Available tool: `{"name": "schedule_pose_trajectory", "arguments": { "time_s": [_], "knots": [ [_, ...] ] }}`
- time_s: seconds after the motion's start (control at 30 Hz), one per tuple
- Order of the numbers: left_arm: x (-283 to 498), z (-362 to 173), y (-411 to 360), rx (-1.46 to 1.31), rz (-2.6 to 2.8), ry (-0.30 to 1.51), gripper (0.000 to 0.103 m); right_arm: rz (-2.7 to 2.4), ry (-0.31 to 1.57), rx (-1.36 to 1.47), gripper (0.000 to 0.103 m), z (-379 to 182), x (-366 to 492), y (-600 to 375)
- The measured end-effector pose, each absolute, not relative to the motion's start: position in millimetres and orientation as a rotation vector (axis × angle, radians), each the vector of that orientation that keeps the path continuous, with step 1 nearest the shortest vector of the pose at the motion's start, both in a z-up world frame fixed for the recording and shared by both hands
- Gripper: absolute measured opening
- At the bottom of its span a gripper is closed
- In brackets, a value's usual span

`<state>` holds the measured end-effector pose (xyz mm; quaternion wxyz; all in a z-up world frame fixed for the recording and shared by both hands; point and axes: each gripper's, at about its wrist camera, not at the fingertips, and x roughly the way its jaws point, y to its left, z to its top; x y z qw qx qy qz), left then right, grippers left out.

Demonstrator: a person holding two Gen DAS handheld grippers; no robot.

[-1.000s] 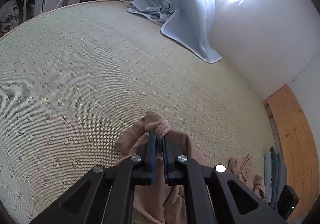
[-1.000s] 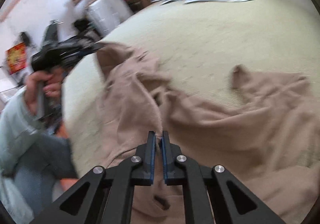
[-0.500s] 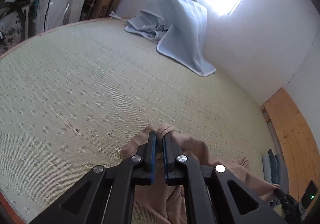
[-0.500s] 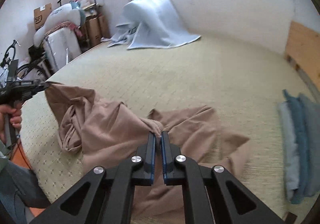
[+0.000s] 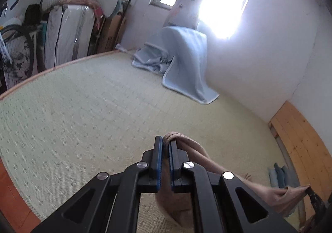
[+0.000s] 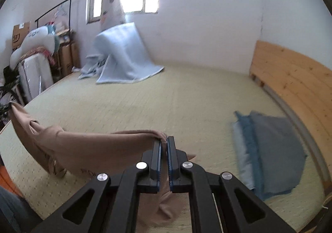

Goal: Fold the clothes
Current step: 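Lift the tan shirt high with both tools, holding it stretched between them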

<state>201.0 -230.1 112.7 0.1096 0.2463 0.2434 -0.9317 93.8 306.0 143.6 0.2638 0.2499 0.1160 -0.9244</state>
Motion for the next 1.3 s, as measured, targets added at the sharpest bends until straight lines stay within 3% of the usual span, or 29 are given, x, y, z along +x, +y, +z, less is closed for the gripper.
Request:
{"name": "schedule_pose_trajectory", "arguments": {
  "time_s": [0.3,0.5,0.83,1.3],
  "knots": [
    [232,230,-214,0.469,-2.878,0.642,0.004,-2.623,0.326,0.421,0.003,255,128,331],
    [258,315,-214,0.288,-2.966,0.702,0.004,-2.68,0.288,0.248,0.003,334,162,356],
    [337,437,-193,-0.029,-3.061,0.652,0.004,-2.722,0.216,-0.003,0.003,440,234,396],
    [433,520,-195,-0.284,-3.11,0.617,0.004,-2.716,0.183,-0.31,0.003,530,346,437]
  ]
}}
